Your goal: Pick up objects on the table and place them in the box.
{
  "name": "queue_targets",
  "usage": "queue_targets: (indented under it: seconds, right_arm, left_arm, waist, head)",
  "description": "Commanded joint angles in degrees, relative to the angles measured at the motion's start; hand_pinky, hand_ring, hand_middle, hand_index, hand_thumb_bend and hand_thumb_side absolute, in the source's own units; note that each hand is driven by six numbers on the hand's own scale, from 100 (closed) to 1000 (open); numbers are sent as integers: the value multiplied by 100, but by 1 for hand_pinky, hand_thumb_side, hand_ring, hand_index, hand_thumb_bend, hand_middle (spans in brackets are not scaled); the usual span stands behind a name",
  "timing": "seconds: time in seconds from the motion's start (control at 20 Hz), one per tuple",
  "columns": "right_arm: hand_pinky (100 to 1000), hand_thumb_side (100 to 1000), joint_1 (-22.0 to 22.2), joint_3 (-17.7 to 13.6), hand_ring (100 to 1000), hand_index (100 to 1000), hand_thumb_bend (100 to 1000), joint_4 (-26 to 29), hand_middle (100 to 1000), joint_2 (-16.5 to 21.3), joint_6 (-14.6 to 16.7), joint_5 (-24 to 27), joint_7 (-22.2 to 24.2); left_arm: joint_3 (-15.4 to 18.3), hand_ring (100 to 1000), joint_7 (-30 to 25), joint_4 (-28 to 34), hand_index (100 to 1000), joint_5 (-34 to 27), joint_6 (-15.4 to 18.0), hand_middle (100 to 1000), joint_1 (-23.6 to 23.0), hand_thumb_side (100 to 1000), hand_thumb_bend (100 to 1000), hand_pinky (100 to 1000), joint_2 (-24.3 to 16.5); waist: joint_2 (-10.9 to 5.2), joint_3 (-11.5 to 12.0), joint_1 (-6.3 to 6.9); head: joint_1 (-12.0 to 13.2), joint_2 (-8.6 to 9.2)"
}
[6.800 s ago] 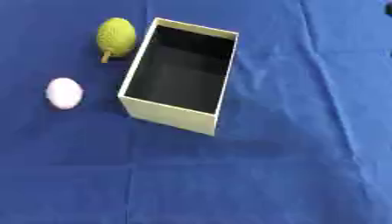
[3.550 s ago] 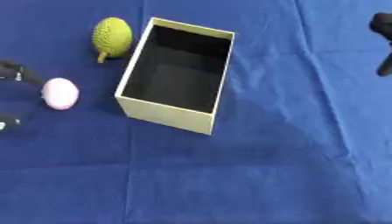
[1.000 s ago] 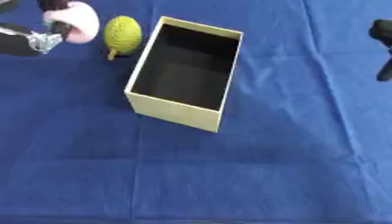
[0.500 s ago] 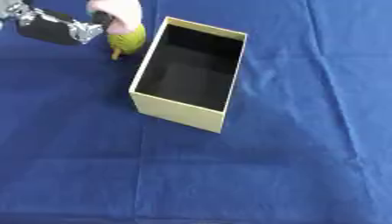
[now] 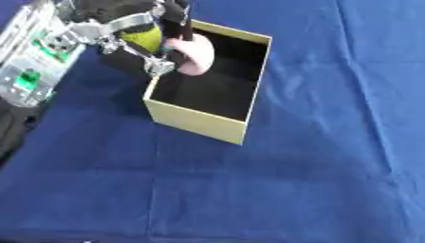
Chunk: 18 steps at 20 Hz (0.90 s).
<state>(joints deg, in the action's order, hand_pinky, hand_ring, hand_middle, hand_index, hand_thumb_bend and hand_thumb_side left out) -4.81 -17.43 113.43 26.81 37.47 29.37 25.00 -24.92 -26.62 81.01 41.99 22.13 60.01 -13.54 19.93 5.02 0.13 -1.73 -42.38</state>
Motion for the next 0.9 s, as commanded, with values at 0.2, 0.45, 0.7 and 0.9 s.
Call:
queue_targets:
  seconds: [0.2, 0.45, 0.7, 0.9]
  right_arm:
    - [930, 523, 9, -105, 895, 826, 100, 117, 456, 48, -75, -39, -58]
    - [930, 523, 15, -105, 895, 826, 100, 117, 456, 41, -87, -67, -85]
    - [930, 523, 14, -103, 895, 826, 100, 117, 456, 38, -90, -80, -97]
    - [931, 523, 44, -100, 894, 825, 100, 117, 452, -6, -121, -115, -88]
  left_arm:
    - [56, 447, 121, -536, 590, 539, 120, 413, 144, 100, 100, 504, 798]
    - [73, 532, 213, -807, 704, 987, 74, 508, 93, 100, 100, 609, 954]
    - [83, 532, 396, -900, 704, 1368, 140, 508, 60, 100, 100, 609, 1016]
    - [195, 877, 615, -661, 948, 1641, 2, 848, 56, 177, 303, 910, 940]
  waist:
    - [-127, 36, 11]
    - [-137, 41, 28]
    - [-137, 42, 29]
    - [-141, 54, 25]
  head:
    - [-95, 11]
    - [-128, 28]
    - [-133, 34]
    - [-144, 48]
